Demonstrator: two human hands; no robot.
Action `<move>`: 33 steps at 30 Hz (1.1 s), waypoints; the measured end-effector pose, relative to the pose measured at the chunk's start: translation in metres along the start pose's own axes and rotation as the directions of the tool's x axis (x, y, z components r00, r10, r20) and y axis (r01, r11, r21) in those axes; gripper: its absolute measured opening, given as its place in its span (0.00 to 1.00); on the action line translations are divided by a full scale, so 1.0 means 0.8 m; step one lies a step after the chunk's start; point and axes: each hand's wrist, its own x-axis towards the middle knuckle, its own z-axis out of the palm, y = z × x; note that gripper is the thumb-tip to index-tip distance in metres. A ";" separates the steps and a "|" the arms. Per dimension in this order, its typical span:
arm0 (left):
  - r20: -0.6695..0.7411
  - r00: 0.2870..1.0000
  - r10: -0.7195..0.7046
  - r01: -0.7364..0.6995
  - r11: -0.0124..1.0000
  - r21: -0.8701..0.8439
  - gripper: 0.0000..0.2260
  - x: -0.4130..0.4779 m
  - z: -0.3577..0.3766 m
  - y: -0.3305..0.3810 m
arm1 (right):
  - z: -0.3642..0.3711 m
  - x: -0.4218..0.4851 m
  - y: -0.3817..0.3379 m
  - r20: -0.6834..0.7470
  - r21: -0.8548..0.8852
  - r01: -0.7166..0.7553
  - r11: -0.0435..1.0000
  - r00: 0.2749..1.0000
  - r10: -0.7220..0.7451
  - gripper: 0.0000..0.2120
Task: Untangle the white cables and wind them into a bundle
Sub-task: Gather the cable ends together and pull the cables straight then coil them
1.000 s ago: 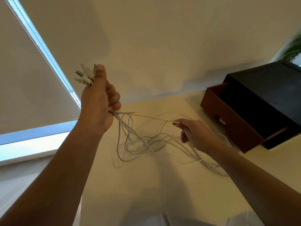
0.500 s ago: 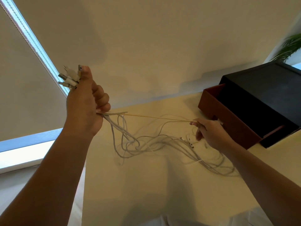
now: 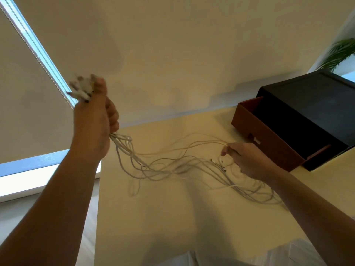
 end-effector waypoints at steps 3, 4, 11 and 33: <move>0.144 0.989 0.034 -0.067 0.970 0.232 0.24 -0.011 0.018 -0.025 | -0.009 -0.015 -0.042 0.100 -0.022 0.092 0.995 0.991 -0.090 0.15; 0.250 0.968 0.031 -0.108 0.947 0.301 0.24 -0.018 0.024 -0.032 | -0.012 -0.018 -0.056 0.123 -0.034 0.126 0.991 0.985 -0.121 0.15; 0.640 0.760 -0.118 -0.294 0.815 0.499 0.15 -0.061 0.055 -0.041 | -0.026 -0.027 -0.121 0.170 -0.129 0.329 0.936 0.937 -0.306 0.18; 0.496 0.868 0.014 -0.367 0.691 0.622 0.17 0.019 -0.001 -0.029 | -0.023 -0.008 -0.065 -0.057 -0.298 0.221 0.929 0.967 -0.248 0.13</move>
